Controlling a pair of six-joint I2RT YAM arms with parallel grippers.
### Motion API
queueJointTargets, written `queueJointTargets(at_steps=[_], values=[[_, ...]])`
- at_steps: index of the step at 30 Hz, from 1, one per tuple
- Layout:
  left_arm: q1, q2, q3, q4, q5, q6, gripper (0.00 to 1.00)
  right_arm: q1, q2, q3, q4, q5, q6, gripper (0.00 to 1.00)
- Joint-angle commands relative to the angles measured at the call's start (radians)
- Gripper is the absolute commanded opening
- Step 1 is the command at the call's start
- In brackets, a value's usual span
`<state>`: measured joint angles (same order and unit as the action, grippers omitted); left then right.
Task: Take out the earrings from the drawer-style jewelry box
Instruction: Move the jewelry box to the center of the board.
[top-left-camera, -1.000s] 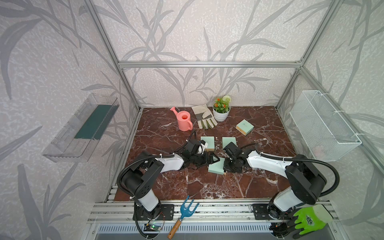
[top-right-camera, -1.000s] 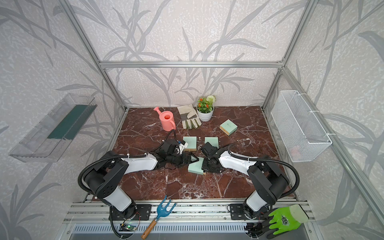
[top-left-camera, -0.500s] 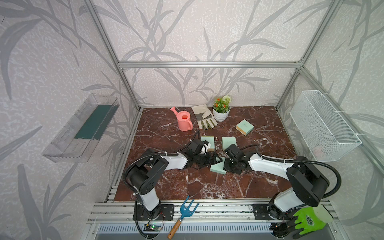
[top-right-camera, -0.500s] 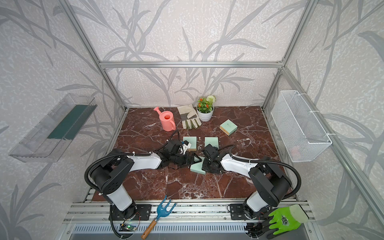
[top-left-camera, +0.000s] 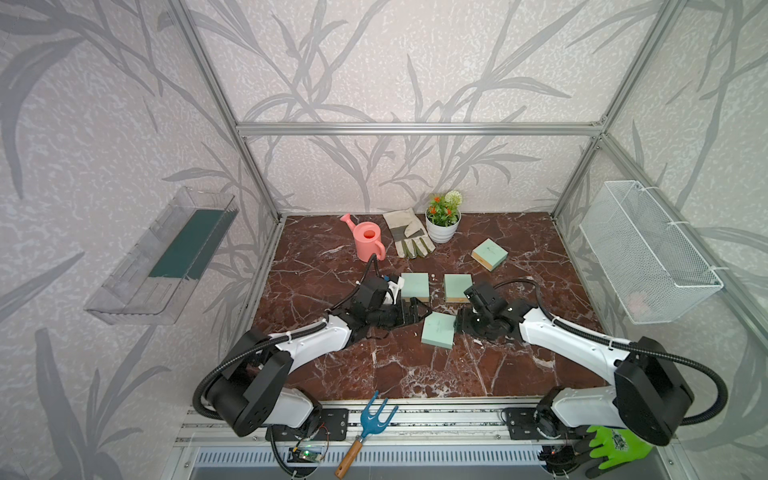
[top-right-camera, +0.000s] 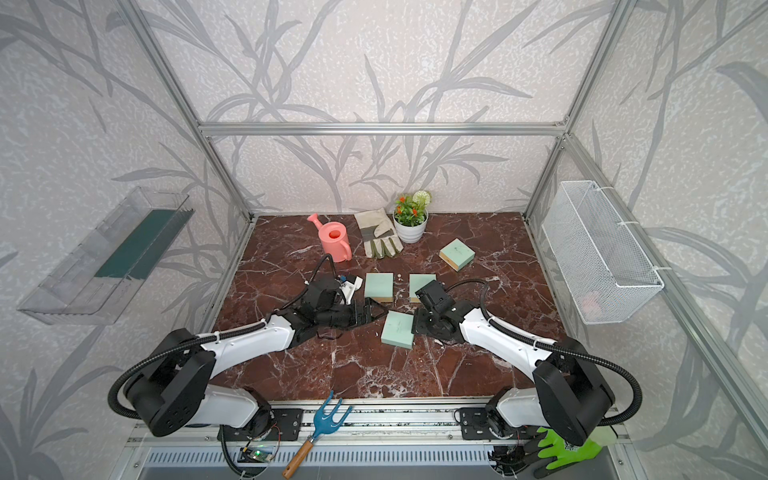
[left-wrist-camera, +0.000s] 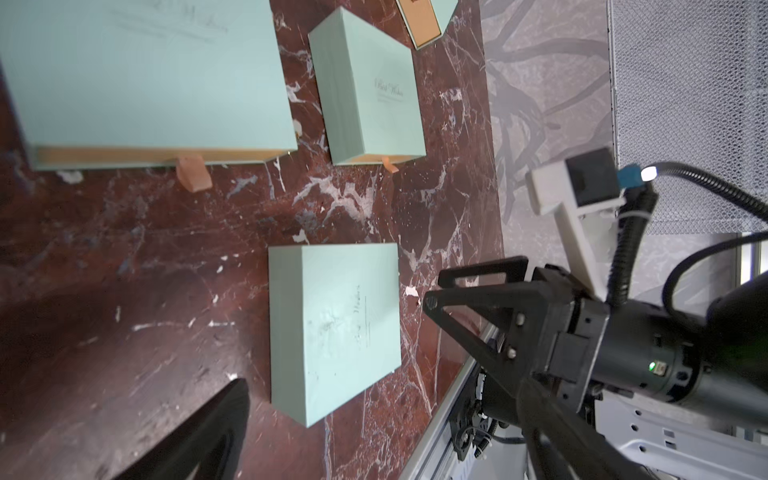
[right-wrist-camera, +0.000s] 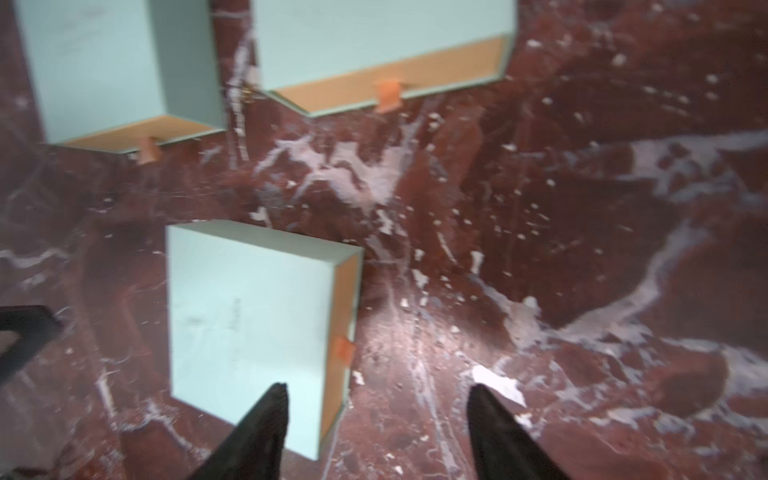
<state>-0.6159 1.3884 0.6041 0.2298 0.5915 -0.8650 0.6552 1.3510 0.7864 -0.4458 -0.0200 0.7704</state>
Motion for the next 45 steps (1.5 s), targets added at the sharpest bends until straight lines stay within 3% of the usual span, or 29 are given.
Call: queueJointTargets(at_steps=[1, 7, 11, 16, 26, 33, 45], values=[[-0.009, -0.055, -0.072, -0.053, 0.046, -0.028, 0.99, -0.006, 0.045, 0.074, 0.088, -0.06, -0.125, 0.76], [-0.042, -0.109, -0.121, -0.071, 0.083, -0.031, 0.98, -0.009, 0.206, 0.194, 0.111, -0.177, -0.246, 0.81], [-0.084, -0.043, -0.125, 0.033, 0.078, -0.085, 0.97, -0.022, 0.272, 0.212, 0.15, -0.198, -0.264, 0.81], [-0.115, 0.068, -0.082, 0.12, 0.042, -0.127, 0.88, -0.043, 0.304, 0.2, 0.166, -0.279, -0.263, 0.8], [-0.133, 0.218, 0.054, 0.093, 0.011, -0.089, 0.75, -0.088, 0.208, 0.017, 0.235, -0.386, -0.172, 0.75], [-0.16, 0.309, 0.148, 0.082, 0.048, -0.07, 0.66, -0.119, 0.073, -0.104, 0.22, -0.346, -0.097, 0.72], [-0.231, 0.579, 0.457, 0.065, 0.102, -0.068, 0.6, -0.336, -0.089, -0.161, 0.07, -0.353, -0.105, 0.7]])
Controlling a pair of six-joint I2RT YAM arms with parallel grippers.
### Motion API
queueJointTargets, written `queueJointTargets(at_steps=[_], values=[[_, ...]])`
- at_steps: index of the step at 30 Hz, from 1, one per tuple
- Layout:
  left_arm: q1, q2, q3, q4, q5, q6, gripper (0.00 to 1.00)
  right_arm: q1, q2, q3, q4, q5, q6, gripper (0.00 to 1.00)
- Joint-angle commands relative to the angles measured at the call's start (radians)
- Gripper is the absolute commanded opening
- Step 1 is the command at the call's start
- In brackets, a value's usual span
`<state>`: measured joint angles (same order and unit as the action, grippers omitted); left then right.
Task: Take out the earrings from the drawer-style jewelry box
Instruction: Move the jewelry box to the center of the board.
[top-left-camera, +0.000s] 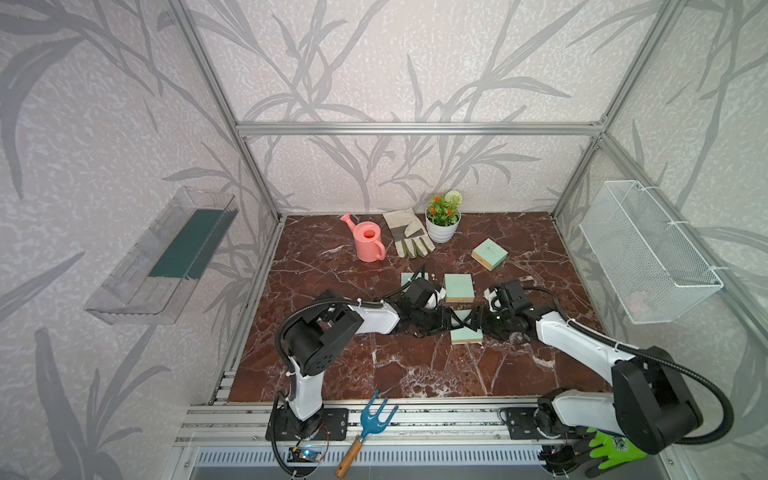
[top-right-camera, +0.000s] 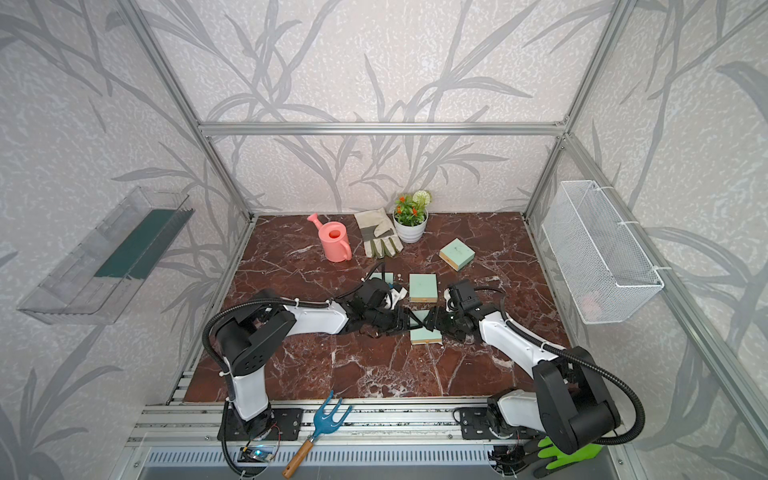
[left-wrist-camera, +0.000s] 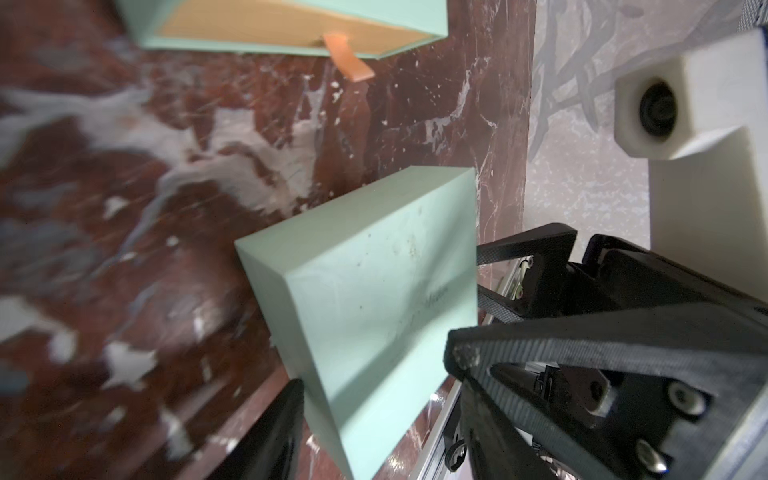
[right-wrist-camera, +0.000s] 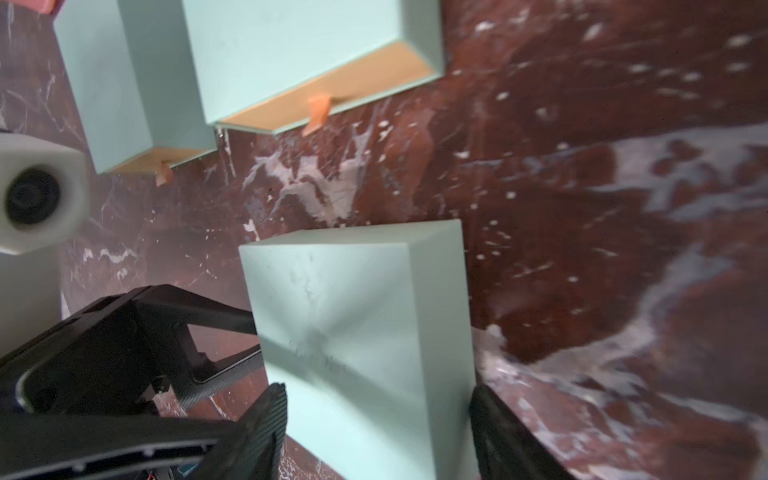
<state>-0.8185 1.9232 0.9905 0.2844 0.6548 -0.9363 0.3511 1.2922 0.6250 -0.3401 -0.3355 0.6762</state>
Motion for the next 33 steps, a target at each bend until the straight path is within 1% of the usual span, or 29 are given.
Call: queueJointTargets(at_steps=[1, 6, 15, 21, 28, 33], values=[[-0.033, 0.062, 0.098, 0.004, 0.041, 0.003, 0.6, -0.05, -0.035, -0.001, -0.04, -0.043, -0.013, 0.7], [-0.054, 0.152, 0.243, -0.056, 0.052, 0.013, 0.59, -0.113, -0.057, -0.002, -0.055, -0.033, -0.029, 0.7], [-0.078, 0.272, 0.414, -0.084, 0.064, -0.013, 0.59, -0.211, -0.026, 0.019, -0.059, -0.019, -0.031, 0.71], [-0.079, 0.337, 0.501, -0.08, 0.074, -0.035, 0.59, -0.251, 0.032, 0.055, -0.021, -0.023, -0.031, 0.71], [-0.085, 0.395, 0.604, -0.118, 0.073, -0.043, 0.59, -0.289, 0.111, 0.112, 0.006, -0.044, -0.031, 0.71], [-0.087, 0.401, 0.619, -0.121, 0.07, -0.053, 0.59, -0.308, 0.149, 0.134, 0.055, -0.063, -0.018, 0.71]])
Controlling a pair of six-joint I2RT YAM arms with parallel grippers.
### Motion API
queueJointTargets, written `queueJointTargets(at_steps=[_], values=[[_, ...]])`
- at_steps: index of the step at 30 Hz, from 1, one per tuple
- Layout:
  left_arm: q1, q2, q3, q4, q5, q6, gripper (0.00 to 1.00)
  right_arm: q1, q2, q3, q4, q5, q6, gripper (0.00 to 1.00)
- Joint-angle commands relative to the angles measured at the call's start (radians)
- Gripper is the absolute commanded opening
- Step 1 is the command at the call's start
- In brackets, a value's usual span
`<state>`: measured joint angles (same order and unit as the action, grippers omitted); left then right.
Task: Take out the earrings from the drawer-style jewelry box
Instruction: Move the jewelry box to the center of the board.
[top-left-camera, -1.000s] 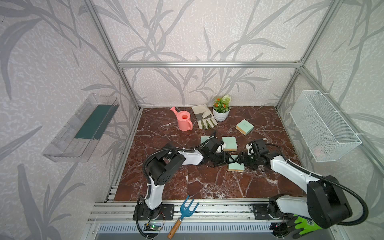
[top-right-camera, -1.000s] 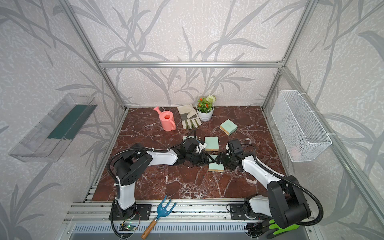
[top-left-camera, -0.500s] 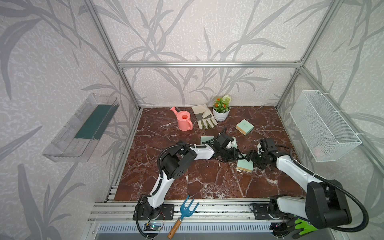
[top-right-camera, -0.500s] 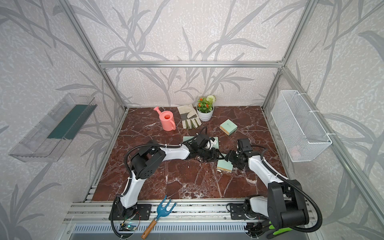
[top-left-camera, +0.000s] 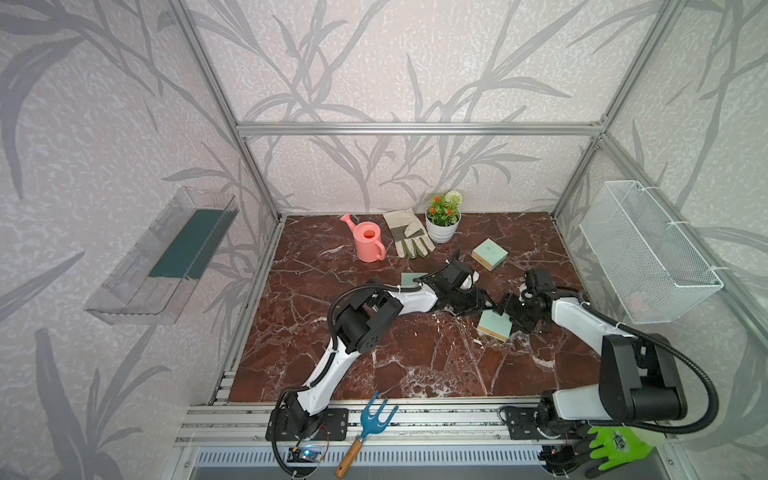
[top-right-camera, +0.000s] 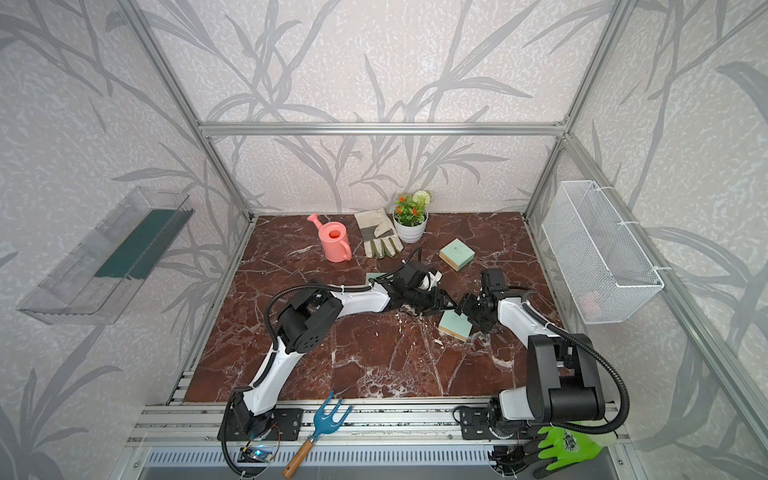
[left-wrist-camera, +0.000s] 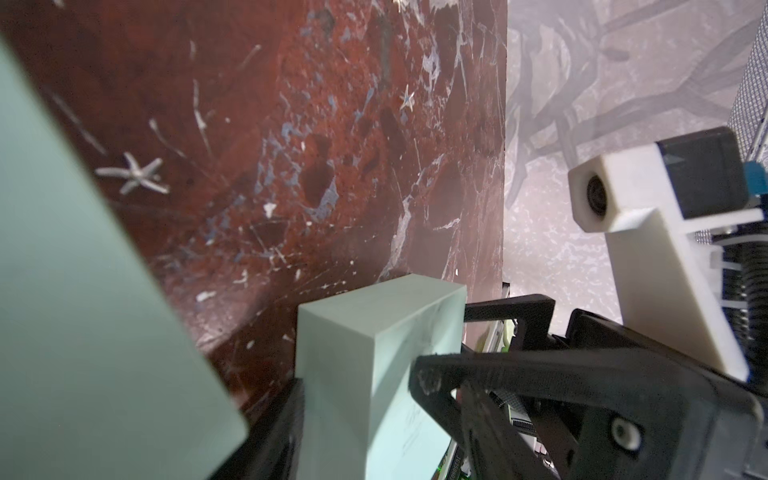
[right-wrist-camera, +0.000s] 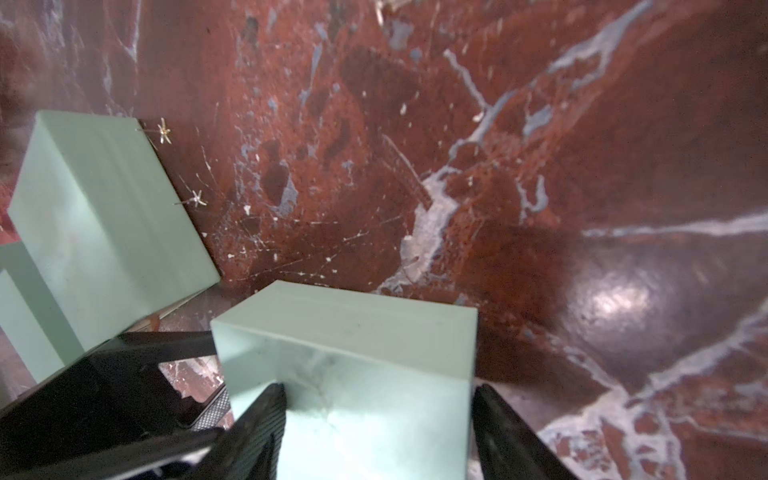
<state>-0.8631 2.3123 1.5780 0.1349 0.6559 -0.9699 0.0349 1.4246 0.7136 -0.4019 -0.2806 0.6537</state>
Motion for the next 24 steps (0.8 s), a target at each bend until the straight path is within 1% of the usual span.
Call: queueJointTargets(at_steps=[1, 4, 6, 9, 15, 17, 18, 24], values=[[-0.043, 0.012, 0.035, 0.028, 0.071, -0.018, 0.59, 0.005, 0.025, 0.049, 0.124, -0.121, 0.009, 0.71], [-0.043, 0.027, 0.053, 0.022, 0.081, -0.019, 0.6, -0.014, 0.055, 0.066, 0.123, -0.103, 0.011, 0.71], [-0.048, 0.04, 0.061, 0.026, 0.086, -0.024, 0.6, -0.036, 0.068, 0.065, 0.151, -0.13, 0.022, 0.71], [-0.054, 0.049, 0.069, 0.021, 0.086, -0.026, 0.6, -0.055, 0.088, 0.078, 0.16, -0.137, 0.018, 0.71], [-0.056, 0.049, 0.064, 0.019, 0.084, -0.027, 0.6, -0.081, 0.135, 0.137, 0.112, -0.125, -0.008, 0.71], [-0.055, 0.041, 0.046, 0.02, 0.08, -0.026, 0.61, -0.092, 0.134, 0.147, 0.086, -0.102, -0.008, 0.71], [-0.054, 0.035, 0.036, 0.026, 0.077, -0.026, 0.62, -0.099, 0.129, 0.143, 0.085, -0.098, -0.038, 0.71], [-0.053, 0.029, 0.02, 0.036, 0.083, -0.025, 0.64, -0.11, 0.11, 0.14, 0.077, -0.115, -0.054, 0.71]])
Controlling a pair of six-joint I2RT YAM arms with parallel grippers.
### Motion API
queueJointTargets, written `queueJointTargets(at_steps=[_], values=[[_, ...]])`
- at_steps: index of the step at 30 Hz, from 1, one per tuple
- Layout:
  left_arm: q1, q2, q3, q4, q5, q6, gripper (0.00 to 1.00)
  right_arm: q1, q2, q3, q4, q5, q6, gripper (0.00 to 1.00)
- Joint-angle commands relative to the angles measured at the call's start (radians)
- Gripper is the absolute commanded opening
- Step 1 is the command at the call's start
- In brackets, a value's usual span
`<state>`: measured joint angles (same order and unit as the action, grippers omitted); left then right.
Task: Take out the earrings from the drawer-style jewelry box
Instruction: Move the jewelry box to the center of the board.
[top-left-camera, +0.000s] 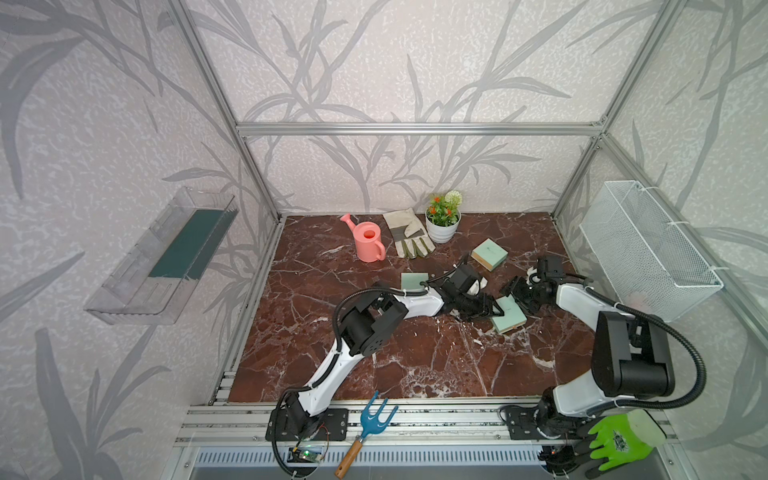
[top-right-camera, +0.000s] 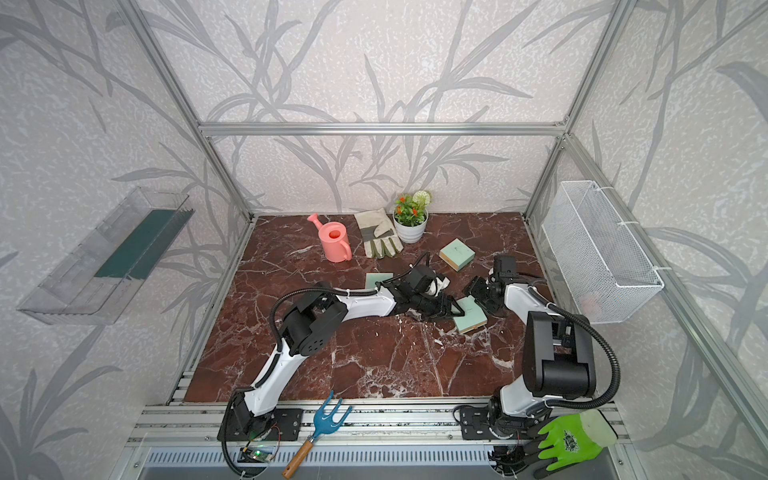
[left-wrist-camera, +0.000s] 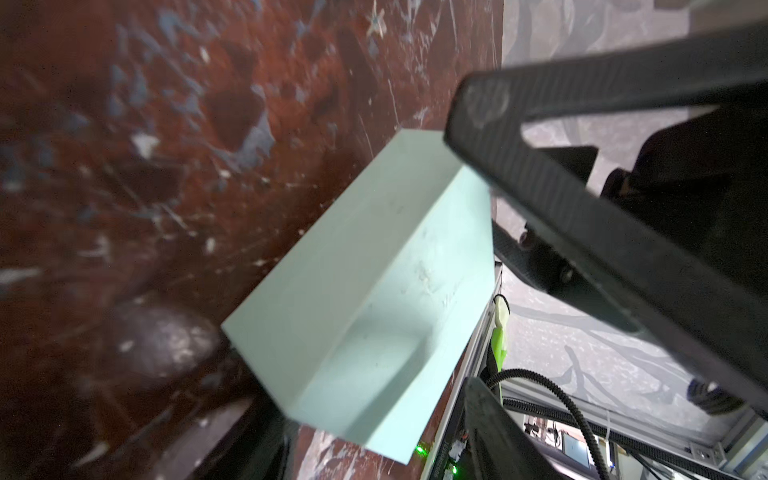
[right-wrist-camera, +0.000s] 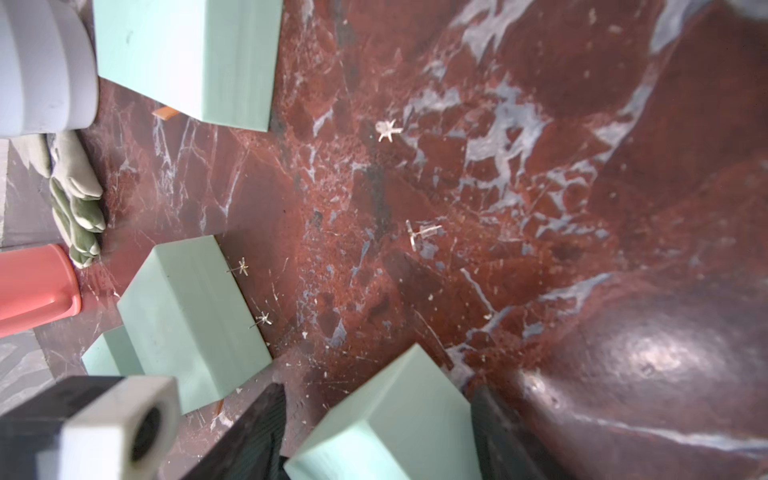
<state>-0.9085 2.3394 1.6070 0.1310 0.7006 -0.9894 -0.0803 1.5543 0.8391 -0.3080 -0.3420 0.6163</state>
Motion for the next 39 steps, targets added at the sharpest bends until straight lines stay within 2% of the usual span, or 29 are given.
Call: queueJointTargets(at_steps=[1, 5, 20, 28, 34, 39], values=[[-0.007, 0.003, -0.007, 0.038, 0.038, -0.005, 0.63, 0.005, -0.025, 0.01, -0.018, -0.051, -0.016, 0.71], [0.004, 0.01, 0.008, 0.031, 0.028, -0.012, 0.64, 0.001, -0.045, -0.007, -0.008, -0.023, -0.011, 0.71], [0.022, -0.009, 0.005, 0.024, 0.009, -0.011, 0.64, -0.009, 0.045, 0.029, 0.004, -0.011, -0.012, 0.71], [0.04, -0.064, -0.064, 0.049, -0.025, -0.022, 0.64, -0.019, 0.063, 0.062, -0.022, 0.009, -0.013, 0.74], [0.042, -0.132, -0.126, 0.08, -0.022, -0.018, 0.64, -0.026, -0.023, 0.09, -0.095, 0.06, -0.03, 0.78], [0.042, -0.266, -0.23, 0.122, -0.001, 0.002, 0.65, -0.026, -0.239, 0.042, -0.219, 0.139, -0.027, 0.76]])
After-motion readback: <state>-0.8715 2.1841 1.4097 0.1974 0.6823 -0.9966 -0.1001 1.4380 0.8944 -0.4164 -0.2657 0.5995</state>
